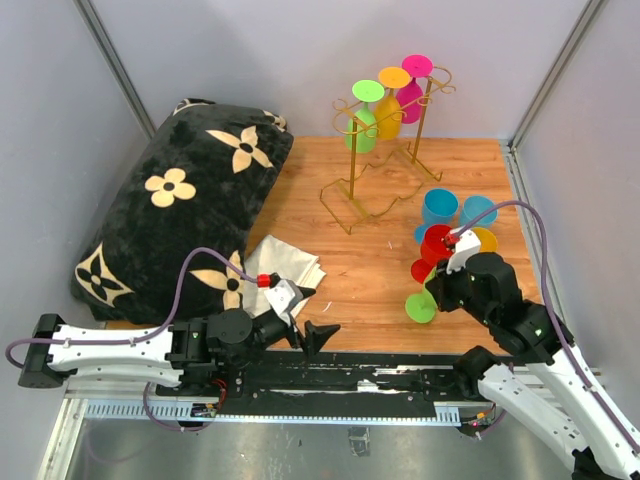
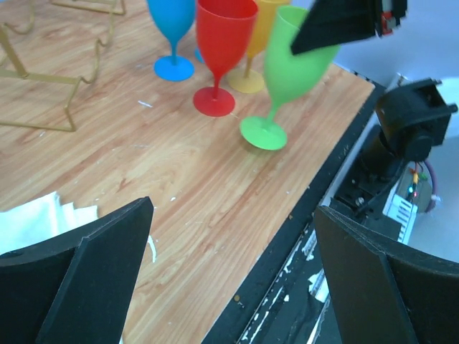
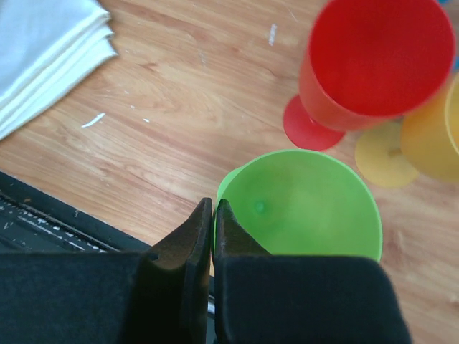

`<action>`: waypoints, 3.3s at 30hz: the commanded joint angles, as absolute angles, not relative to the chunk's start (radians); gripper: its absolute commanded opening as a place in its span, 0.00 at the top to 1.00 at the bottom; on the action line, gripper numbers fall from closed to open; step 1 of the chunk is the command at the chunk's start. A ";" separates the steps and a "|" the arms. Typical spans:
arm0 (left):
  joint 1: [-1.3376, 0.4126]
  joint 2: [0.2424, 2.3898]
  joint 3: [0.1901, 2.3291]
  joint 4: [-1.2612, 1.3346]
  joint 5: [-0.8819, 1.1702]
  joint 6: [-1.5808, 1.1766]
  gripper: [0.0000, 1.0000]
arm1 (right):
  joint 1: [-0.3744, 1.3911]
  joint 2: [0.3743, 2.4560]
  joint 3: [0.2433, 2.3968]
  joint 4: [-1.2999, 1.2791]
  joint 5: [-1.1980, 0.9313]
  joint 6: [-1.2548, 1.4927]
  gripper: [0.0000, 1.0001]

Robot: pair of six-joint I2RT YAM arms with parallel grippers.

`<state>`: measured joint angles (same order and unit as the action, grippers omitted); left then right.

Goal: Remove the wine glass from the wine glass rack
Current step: Place the wine glass at the center of the board, then pick up the wine glass from the wine rack.

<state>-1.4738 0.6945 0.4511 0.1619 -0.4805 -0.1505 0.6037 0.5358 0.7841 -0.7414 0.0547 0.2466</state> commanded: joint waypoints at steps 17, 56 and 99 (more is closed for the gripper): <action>-1.319 0.632 0.439 0.086 -0.536 -0.365 0.00 | 0.620 0.531 0.680 -0.741 0.552 0.452 0.99; -1.319 0.657 0.465 0.076 -0.505 -0.363 0.00 | 0.551 0.613 0.680 -0.723 0.472 0.506 0.94; -0.908 0.947 0.737 0.147 -0.111 -0.324 0.00 | 0.491 0.610 0.882 -0.514 0.200 0.343 0.24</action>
<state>-1.0054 0.9031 0.6418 0.1070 -0.2291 -0.3340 0.5026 0.6029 0.8570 -0.5430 0.2413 0.3431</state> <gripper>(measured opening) 0.994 0.753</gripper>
